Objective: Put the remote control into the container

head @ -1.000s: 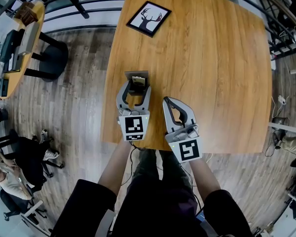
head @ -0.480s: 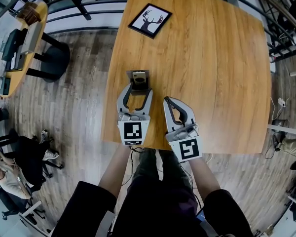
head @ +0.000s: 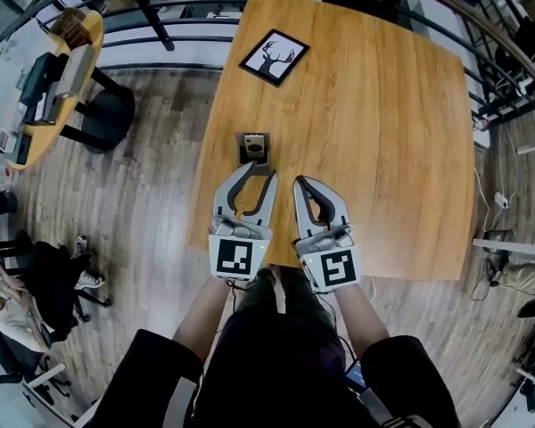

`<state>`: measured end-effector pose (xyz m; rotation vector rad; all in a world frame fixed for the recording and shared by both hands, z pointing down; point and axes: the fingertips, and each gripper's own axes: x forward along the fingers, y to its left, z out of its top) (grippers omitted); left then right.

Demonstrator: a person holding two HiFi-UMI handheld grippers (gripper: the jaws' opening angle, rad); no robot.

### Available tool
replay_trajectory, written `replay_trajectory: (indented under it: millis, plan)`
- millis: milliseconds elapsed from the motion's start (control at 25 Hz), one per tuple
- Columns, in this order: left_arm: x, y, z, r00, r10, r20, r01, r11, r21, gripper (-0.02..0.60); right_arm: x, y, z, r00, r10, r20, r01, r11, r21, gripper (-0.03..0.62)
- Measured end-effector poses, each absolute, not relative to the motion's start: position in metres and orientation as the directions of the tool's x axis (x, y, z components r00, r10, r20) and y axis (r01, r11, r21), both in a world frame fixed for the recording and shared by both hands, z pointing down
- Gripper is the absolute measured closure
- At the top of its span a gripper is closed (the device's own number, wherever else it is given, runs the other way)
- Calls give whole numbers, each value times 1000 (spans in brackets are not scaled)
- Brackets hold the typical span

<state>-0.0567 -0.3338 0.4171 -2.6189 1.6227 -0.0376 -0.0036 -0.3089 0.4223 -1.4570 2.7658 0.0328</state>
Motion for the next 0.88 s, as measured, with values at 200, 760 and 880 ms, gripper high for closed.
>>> replay_trajectory:
  millis: [200,760,880]
  plan:
    - [-42,-291,365,508,-862,8,-829,-491,-269,502,-3,-284,372,-561,-825,-67,-826,563,-7,576]
    - [-24,-229,297,551,-830,-88,-803,-498,-326,569,9,-226,304,-554,-817,-160,-829,559,21,576]
    - [-22,-222,294,564,-821,-91,-795,-510,-330,569,10,-218,297,-545,-819,-177,-835,550,28,576]
